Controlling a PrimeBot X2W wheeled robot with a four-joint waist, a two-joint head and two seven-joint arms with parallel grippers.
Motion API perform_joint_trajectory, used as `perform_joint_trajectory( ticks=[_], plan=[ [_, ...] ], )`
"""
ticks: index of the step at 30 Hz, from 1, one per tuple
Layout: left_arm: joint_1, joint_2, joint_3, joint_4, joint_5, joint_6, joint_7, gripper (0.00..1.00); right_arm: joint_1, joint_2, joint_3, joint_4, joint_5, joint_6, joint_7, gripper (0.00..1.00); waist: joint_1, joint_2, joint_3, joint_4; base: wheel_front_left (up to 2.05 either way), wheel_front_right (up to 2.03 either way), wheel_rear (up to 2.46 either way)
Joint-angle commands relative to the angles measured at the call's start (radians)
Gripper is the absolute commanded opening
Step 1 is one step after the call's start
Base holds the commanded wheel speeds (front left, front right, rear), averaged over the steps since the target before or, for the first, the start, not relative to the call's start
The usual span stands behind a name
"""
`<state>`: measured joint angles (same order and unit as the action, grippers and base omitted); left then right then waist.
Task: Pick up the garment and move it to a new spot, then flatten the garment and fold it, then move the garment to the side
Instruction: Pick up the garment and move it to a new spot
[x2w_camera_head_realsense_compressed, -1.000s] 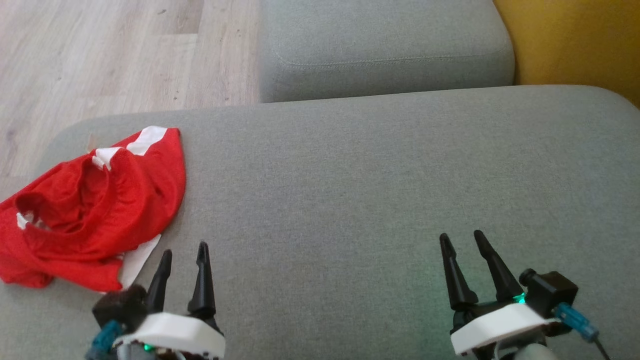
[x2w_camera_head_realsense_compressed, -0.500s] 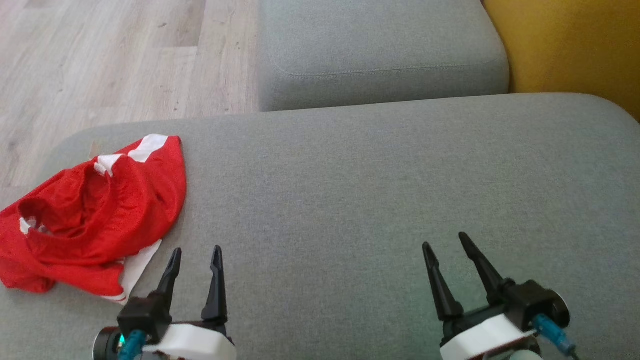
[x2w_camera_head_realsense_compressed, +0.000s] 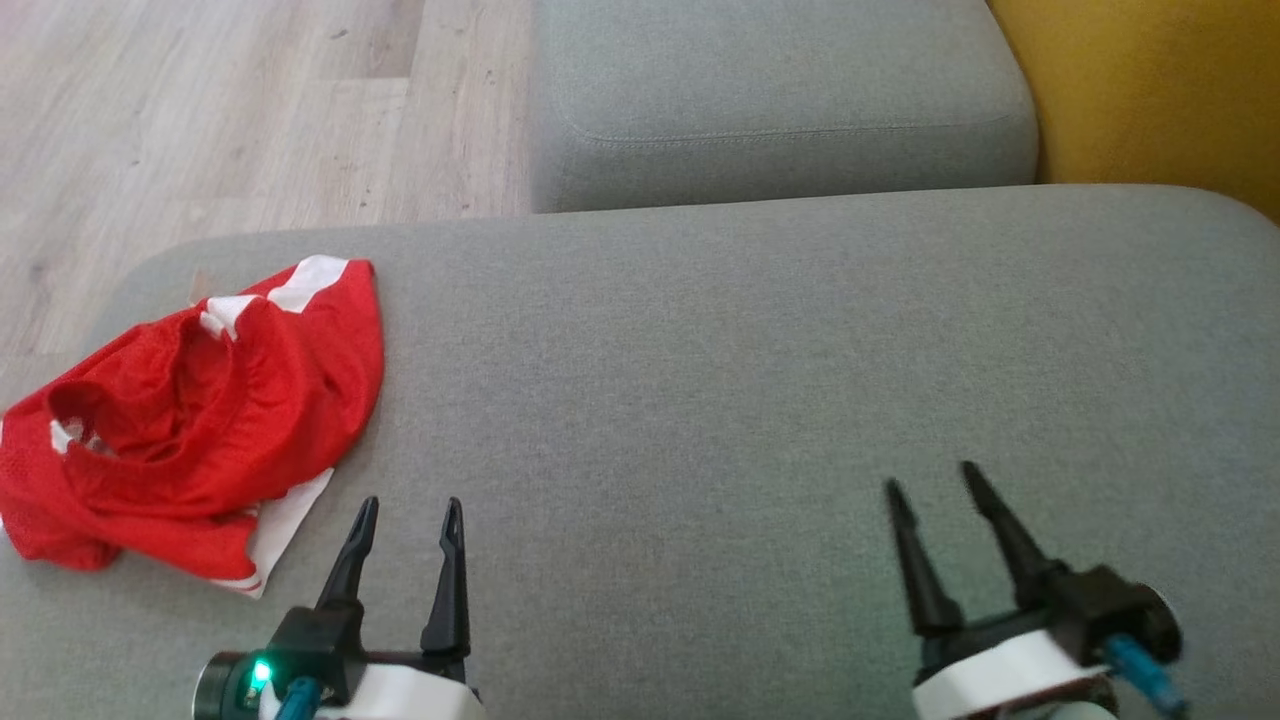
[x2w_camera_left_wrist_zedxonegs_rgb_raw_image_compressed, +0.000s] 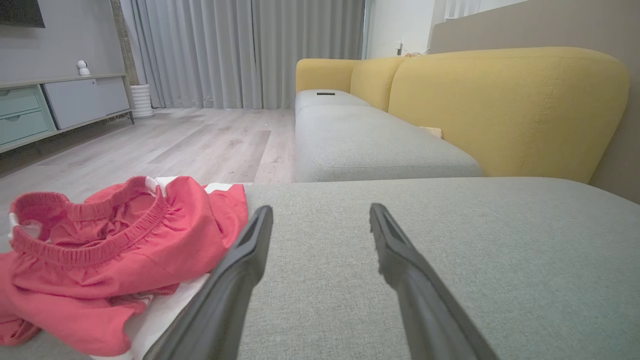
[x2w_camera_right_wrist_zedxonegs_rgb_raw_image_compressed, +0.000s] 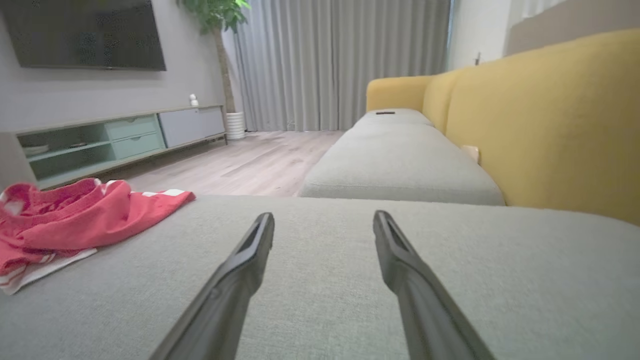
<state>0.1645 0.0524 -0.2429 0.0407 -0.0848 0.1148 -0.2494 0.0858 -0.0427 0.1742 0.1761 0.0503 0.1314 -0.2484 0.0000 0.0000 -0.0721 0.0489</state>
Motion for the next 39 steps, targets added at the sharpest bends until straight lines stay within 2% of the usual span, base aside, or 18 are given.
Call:
perform_joint_trajectory(
  ticks=[1,13,20,39],
  plan=[
    [-0.036,-0.002,0.038,-0.034,0.002,0.003,-0.012,1.00,-0.023,-0.008,0.002,-0.024,0.028,-0.001,-0.013,1.00,0.0000,0.0000,0.001,0.002,0.00,0.00,0.00],
    [-0.039,-0.002,0.054,-0.019,0.001,0.001,-0.012,1.00,-0.029,-0.008,-0.032,-0.001,0.061,-0.001,-0.013,1.00,0.0000,0.0000,0.010,0.009,0.00,0.00,0.00],
    [-0.047,-0.002,0.056,-0.007,-0.011,0.007,-0.012,1.00,-0.025,-0.008,-0.031,-0.006,0.050,-0.001,-0.013,1.00,0.0000,0.0000,0.015,0.045,0.00,0.00,0.00],
    [-0.049,-0.002,0.130,-0.050,-0.040,0.058,-0.012,1.00,-0.028,-0.008,-0.044,-0.018,0.042,-0.001,-0.013,1.00,0.0000,0.0000,0.055,0.344,0.00,0.00,0.00]
  ],
)
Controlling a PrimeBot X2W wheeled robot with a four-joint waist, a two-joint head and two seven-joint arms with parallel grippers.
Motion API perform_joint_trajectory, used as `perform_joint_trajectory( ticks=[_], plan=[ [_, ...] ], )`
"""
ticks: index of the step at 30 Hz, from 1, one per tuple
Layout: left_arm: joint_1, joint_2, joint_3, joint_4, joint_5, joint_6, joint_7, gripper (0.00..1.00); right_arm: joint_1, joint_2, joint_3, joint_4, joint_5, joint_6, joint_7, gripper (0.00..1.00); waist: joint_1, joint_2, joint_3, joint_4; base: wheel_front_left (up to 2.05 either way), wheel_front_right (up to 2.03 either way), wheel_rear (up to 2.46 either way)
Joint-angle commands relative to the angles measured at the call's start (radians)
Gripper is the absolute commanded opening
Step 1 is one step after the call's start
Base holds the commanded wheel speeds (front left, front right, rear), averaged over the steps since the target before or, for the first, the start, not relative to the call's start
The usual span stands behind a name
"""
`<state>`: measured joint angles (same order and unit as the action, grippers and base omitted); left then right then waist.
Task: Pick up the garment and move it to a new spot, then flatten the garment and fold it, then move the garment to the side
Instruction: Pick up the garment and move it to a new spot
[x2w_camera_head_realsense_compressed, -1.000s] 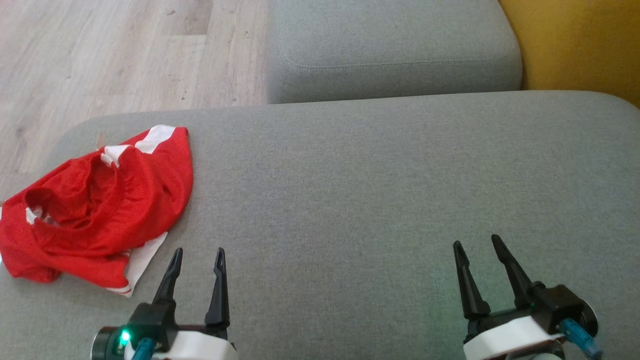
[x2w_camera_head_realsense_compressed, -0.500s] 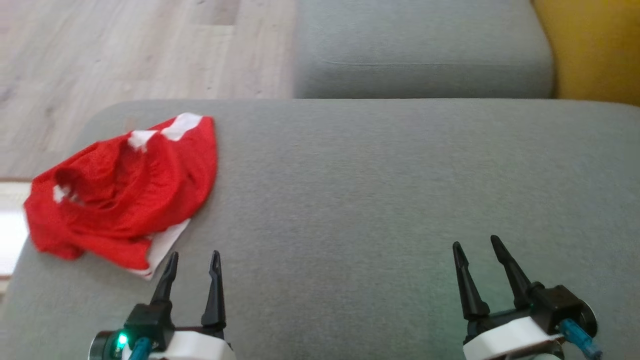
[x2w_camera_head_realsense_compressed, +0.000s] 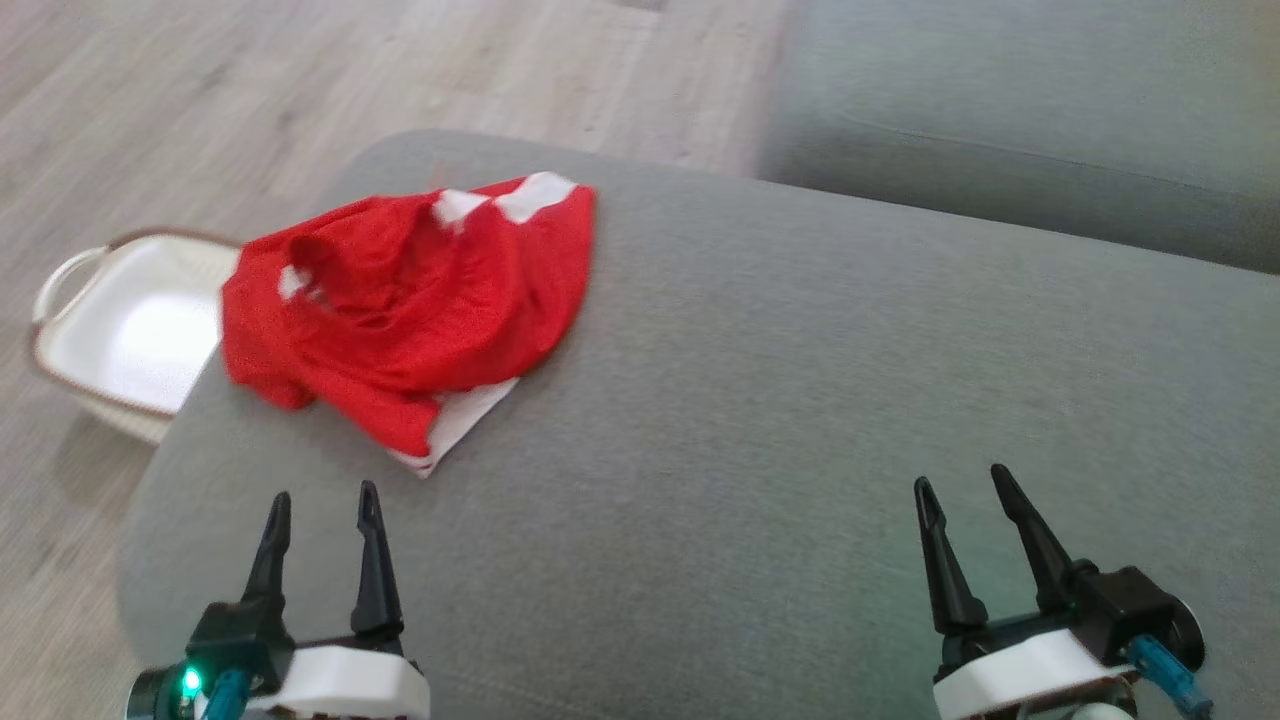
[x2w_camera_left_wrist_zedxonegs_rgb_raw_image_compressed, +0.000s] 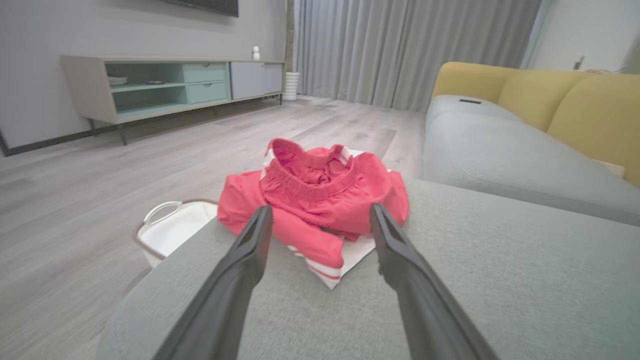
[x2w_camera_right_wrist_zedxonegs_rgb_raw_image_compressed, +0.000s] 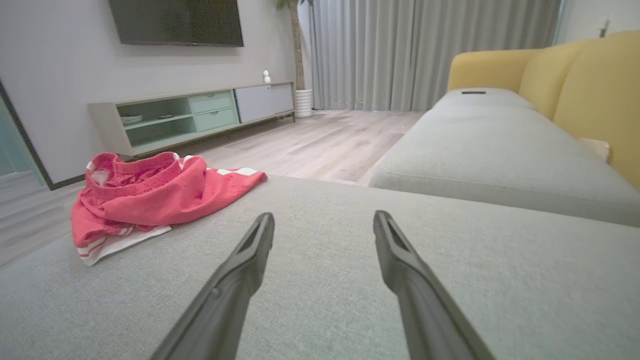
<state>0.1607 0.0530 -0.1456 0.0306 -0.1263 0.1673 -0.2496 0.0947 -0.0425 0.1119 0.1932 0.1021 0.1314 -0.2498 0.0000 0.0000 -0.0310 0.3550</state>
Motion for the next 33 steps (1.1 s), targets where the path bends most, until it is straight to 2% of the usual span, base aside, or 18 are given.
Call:
perform_joint_trajectory(
  ticks=[1,7,12,17,24,25,29,33],
  plan=[
    [-0.044,-0.003,0.036,-0.042,0.003,0.007,-0.012,1.00,-0.038,-0.008,0.015,-0.037,-0.012,-0.001,-0.012,1.00,0.0000,0.0000,0.017,0.050,0.00,0.00,0.00],
    [-0.027,-0.003,0.056,-0.034,0.024,0.035,-0.012,1.00,-0.040,-0.008,0.007,-0.042,-0.037,-0.001,-0.012,1.00,0.0000,0.0000,0.035,0.085,0.00,0.00,0.00],
    [-0.027,-0.003,0.071,-0.024,0.031,0.037,-0.012,1.00,-0.032,-0.008,0.002,-0.046,-0.060,-0.001,-0.012,1.00,0.0000,0.0000,0.062,0.092,0.00,0.00,0.00],
    [-0.100,0.000,0.095,-0.037,0.063,0.001,-0.012,1.00,-0.043,-0.008,-0.006,-0.052,-0.100,-0.001,-0.012,1.00,0.0000,0.0000,0.138,0.073,0.00,0.00,0.00],
    [-0.366,0.025,0.119,-0.049,0.088,-0.061,-0.012,1.00,-0.086,-0.054,-0.035,-0.077,-0.132,-0.001,-0.012,1.00,0.0000,0.0000,0.273,0.047,0.00,0.00,0.00],
    [-0.366,0.025,0.119,-0.049,0.088,-0.061,-0.012,1.00,-0.086,-0.054,-0.035,-0.077,-0.132,-0.001,-0.012,1.00,0.0000,0.0000,0.273,0.047,0.00,0.00,0.00],
    [-0.576,0.037,0.112,0.064,0.085,-0.100,-0.012,1.00,-0.110,-0.100,-0.043,-0.091,-0.138,-0.001,-0.012,1.00,0.0000,0.0000,0.339,0.038,0.00,0.00,0.00],
    [-0.786,0.045,0.129,0.324,0.058,-0.124,-0.012,1.00,-0.138,-0.131,-0.039,-0.107,-0.142,-0.001,-0.012,1.00,0.0000,0.0000,0.393,0.021,0.00,0.00,0.00]
  ],
)
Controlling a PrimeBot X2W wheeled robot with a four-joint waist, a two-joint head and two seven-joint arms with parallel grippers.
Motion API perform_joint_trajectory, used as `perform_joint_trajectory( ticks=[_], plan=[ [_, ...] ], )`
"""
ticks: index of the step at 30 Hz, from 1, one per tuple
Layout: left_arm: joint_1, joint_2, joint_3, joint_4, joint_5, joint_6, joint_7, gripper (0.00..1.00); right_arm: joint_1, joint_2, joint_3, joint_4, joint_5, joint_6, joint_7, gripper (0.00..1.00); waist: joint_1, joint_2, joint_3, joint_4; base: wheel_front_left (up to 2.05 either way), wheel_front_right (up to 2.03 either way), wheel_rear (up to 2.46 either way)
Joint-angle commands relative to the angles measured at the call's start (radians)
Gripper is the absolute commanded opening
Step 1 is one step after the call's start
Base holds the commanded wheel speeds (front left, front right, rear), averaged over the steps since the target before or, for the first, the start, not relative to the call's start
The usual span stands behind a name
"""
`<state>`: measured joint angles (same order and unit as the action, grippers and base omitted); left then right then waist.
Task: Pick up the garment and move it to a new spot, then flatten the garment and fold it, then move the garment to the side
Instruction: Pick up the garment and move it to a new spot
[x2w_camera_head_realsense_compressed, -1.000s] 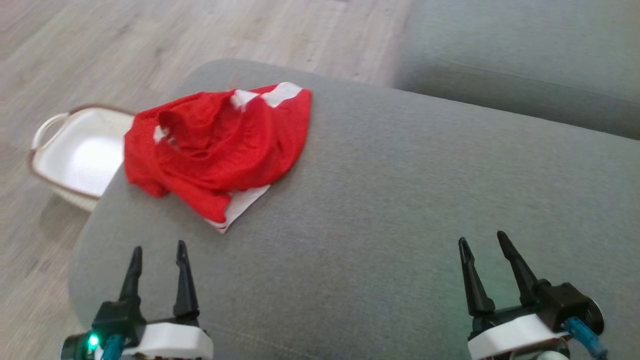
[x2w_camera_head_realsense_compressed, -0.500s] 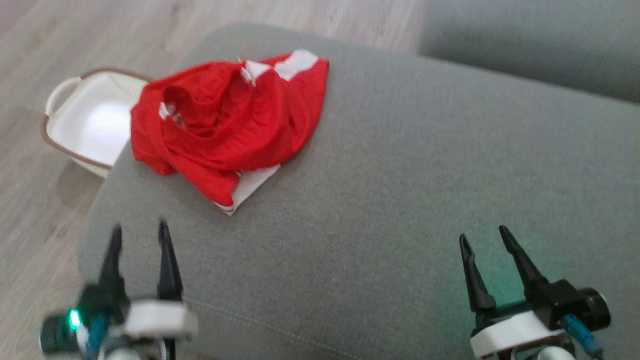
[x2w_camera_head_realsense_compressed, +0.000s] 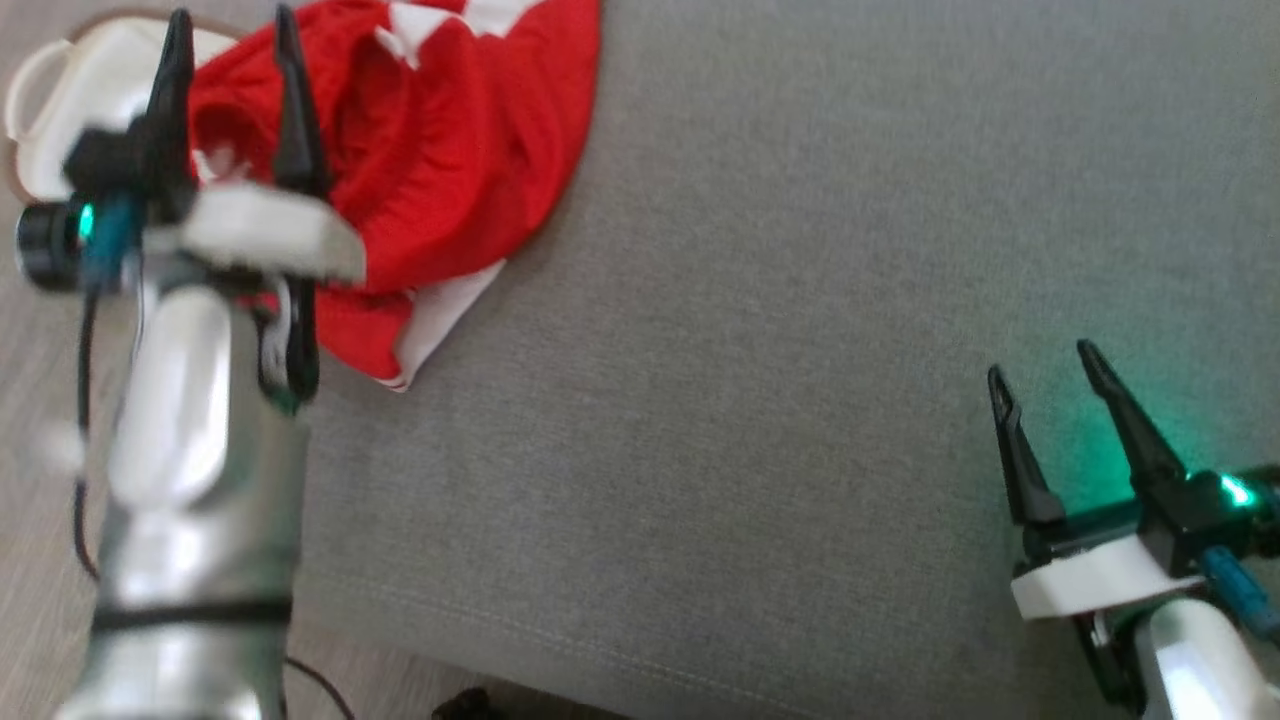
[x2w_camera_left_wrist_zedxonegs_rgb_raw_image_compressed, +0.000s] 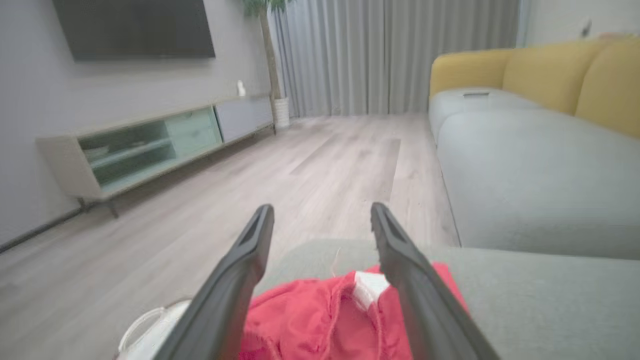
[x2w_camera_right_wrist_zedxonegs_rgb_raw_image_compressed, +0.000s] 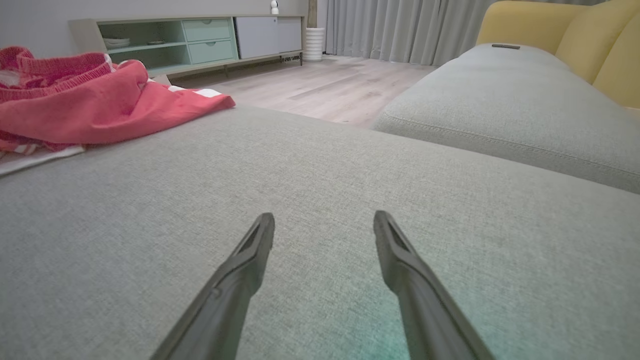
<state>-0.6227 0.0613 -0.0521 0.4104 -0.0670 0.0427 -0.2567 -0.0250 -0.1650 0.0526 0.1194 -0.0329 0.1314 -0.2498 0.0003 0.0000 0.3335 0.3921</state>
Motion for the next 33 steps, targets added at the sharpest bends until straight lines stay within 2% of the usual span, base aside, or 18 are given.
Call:
perform_joint_trajectory(
  ticks=[1,6,9,13,17,18,19,20,23,27,33],
  plan=[
    [-0.053,0.039,0.037,0.030,-0.010,-0.008,0.000,1.00,-0.022,-0.015,0.026,-0.036,-0.009,-0.001,-0.012,1.00,-0.0003,0.0000,0.037,-0.022,0.00,0.00,0.00],
    [-0.273,0.055,0.057,0.385,-0.049,-0.025,0.091,1.00,-0.029,-0.051,0.033,-0.051,-0.012,-0.001,-0.012,1.00,-0.0003,0.0000,0.083,-0.048,0.00,0.00,0.00],
    [-0.345,0.064,0.051,0.547,-0.042,-0.004,0.143,1.00,-0.014,-0.071,0.030,-0.053,-0.018,-0.001,-0.012,1.00,-0.0003,0.0000,0.097,-0.055,0.00,0.00,0.00],
    [-0.395,0.055,0.040,0.705,-0.040,0.019,0.189,1.00,0.008,-0.091,0.023,-0.057,-0.018,-0.001,-0.012,1.00,-0.0003,0.0000,0.115,-0.059,0.00,0.00,0.00],
    [-0.422,0.053,0.022,0.791,-0.034,0.015,0.184,1.00,0.002,-0.095,0.021,-0.061,-0.014,-0.001,-0.012,1.00,-0.0003,0.0000,0.122,-0.067,0.00,0.00,0.00],
    [-0.425,0.055,0.016,0.801,-0.030,0.012,0.171,0.90,-0.002,-0.091,0.022,-0.061,-0.014,-0.001,-0.012,1.00,-0.0003,0.0000,0.120,-0.070,0.00,0.00,0.00],
    [-0.428,0.058,0.011,0.807,-0.027,0.010,0.150,0.13,-0.006,-0.088,0.025,-0.060,-0.014,-0.001,-0.012,1.00,-0.0003,0.0000,0.117,-0.072,0.00,0.00,0.00],
    [-0.430,0.061,0.003,0.811,-0.022,0.005,0.128,0.00,-0.010,-0.084,0.030,-0.057,-0.014,-0.001,-0.012,1.00,-0.0003,0.0000,0.110,-0.075,0.00,0.00,0.00],
    [-0.449,0.074,-0.023,0.809,-0.005,-0.011,0.043,0.00,-0.019,-0.059,0.045,-0.039,-0.010,-0.001,-0.012,1.00,-0.0003,0.0000,0.060,-0.086,0.00,0.00,0.00],
    [-0.471,0.087,-0.064,0.764,0.026,-0.030,0.003,0.00,-0.020,-0.021,0.052,-0.020,-0.005,-0.001,-0.012,1.00,-0.0003,0.0000,-0.020,-0.101,0.00,0.00,0.00],
    [-0.510,0.084,-0.124,0.672,0.050,-0.111,-0.004,0.00,-0.011,0.044,0.072,0.015,0.002,-0.001,-0.012,1.00,-0.0003,0.0000,-0.151,-0.147,0.00,0.00,0.00]
  ],
)
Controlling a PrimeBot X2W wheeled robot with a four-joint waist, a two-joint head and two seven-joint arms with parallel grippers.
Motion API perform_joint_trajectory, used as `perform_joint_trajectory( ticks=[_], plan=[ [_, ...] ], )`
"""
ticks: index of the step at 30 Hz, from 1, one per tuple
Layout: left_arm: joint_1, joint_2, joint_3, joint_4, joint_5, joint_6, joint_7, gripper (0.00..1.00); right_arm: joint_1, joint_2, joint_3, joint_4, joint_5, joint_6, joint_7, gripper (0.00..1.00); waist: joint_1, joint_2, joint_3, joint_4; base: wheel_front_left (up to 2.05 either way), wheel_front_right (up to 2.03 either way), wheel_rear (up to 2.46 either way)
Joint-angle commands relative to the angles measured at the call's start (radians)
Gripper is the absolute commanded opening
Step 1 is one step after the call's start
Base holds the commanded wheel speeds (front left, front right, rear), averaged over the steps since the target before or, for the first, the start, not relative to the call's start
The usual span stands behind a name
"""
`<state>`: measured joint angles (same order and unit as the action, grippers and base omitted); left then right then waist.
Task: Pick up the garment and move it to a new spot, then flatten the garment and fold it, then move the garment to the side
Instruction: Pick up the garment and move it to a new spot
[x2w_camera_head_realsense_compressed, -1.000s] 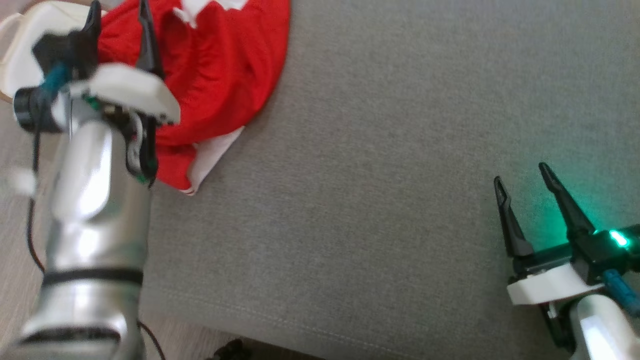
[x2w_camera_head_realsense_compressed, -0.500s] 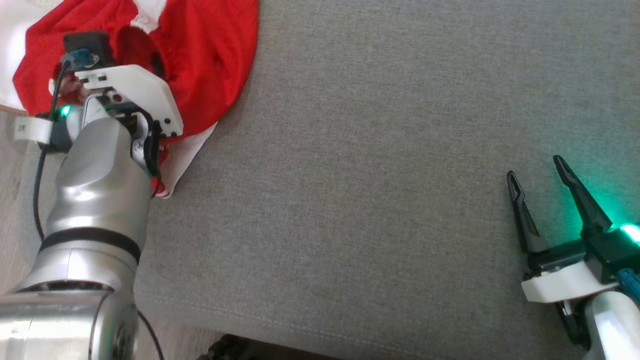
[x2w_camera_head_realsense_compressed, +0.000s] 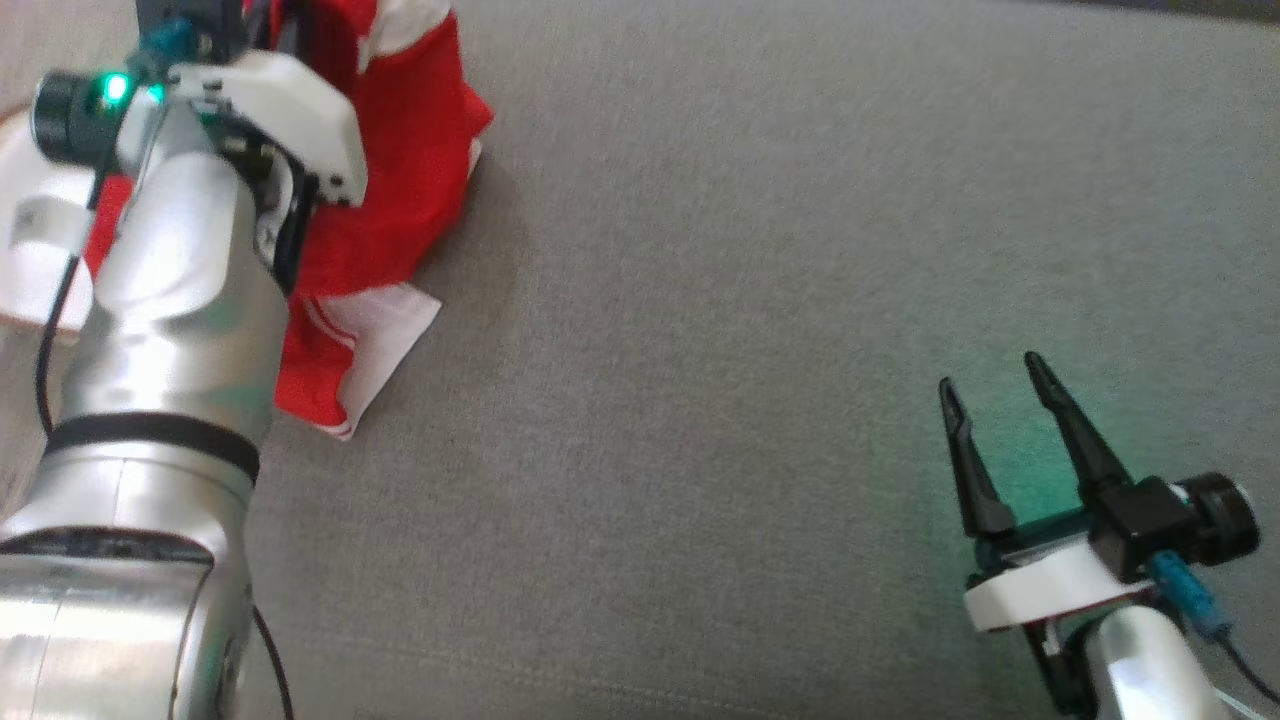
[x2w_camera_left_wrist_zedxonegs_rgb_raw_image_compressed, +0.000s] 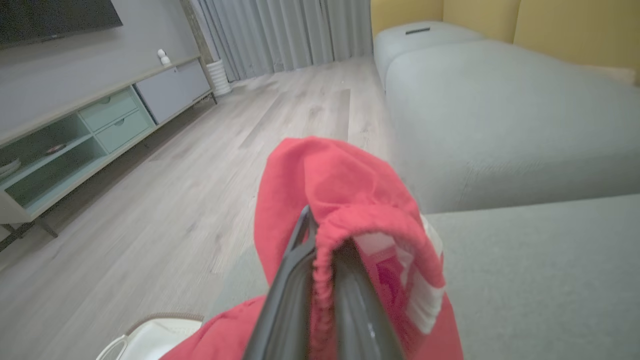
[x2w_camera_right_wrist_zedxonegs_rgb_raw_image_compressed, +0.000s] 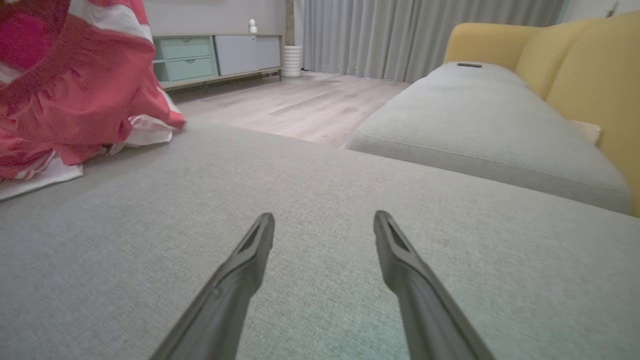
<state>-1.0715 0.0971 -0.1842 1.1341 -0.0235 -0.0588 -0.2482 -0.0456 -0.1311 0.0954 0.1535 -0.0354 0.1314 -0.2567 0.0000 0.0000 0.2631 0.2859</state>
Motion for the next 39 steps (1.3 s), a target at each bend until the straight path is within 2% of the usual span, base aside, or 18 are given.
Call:
perform_joint_trajectory(
  ticks=[1,6,14,20,24,29,34,38,39],
  plan=[
    [-0.069,0.045,0.000,-0.069,0.007,-0.019,-0.013,0.00,0.011,0.020,0.033,-0.015,0.005,-0.001,-0.005,1.00,0.0000,0.0000,-0.098,-0.052,0.00,0.00,0.00],
    [-0.090,0.027,-0.039,-0.134,0.006,-0.050,-0.013,0.00,0.018,0.053,0.050,-0.006,0.009,-0.001,-0.005,1.00,0.0000,0.0000,-0.170,-0.116,0.00,0.00,0.00],
    [-0.079,-0.008,-0.105,-0.245,-0.080,-0.071,0.010,0.00,0.041,0.077,0.089,-0.020,0.005,-0.001,-0.005,1.00,0.0000,0.0000,-0.250,-0.313,0.00,0.00,0.00],
    [-0.030,-0.009,-0.238,-0.352,-0.162,-0.072,0.042,0.00,0.023,0.079,0.132,-0.053,-0.017,-0.001,-0.005,1.00,0.0000,0.0000,-0.225,-0.477,0.00,0.00,0.00],
    [0.028,-0.008,-0.308,-0.394,-0.202,-0.072,0.040,0.00,0.002,0.080,0.127,-0.068,-0.010,-0.001,-0.005,1.00,0.0000,0.0000,-0.175,-0.554,0.00,0.00,0.00],
    [0.161,-0.025,-0.372,-0.373,-0.235,-0.072,0.013,0.00,-0.020,0.081,0.131,-0.078,0.009,-0.001,-0.005,1.00,0.0000,0.0000,-0.110,-0.612,0.00,0.00,0.00],
    [0.292,-0.037,-0.417,-0.303,-0.235,-0.064,-0.010,0.00,-0.047,0.081,0.138,-0.088,0.035,-0.001,-0.005,1.00,0.0000,0.0000,-0.059,-0.641,0.00,0.00,0.00],
    [0.368,-0.041,-0.389,-0.389,-0.219,0.000,-0.013,0.00,-0.052,0.081,0.135,-0.088,0.041,-0.001,-0.005,1.00,0.0000,0.0000,-0.052,-0.630,0.00,0.00,0.00],
    [0.389,-0.042,-0.380,-0.419,-0.213,0.015,-0.013,1.00,-0.050,0.081,0.131,-0.088,0.040,-0.001,-0.005,1.00,0.0000,0.0000,-0.056,-0.620,0.00,0.00,0.00]
  ],
)
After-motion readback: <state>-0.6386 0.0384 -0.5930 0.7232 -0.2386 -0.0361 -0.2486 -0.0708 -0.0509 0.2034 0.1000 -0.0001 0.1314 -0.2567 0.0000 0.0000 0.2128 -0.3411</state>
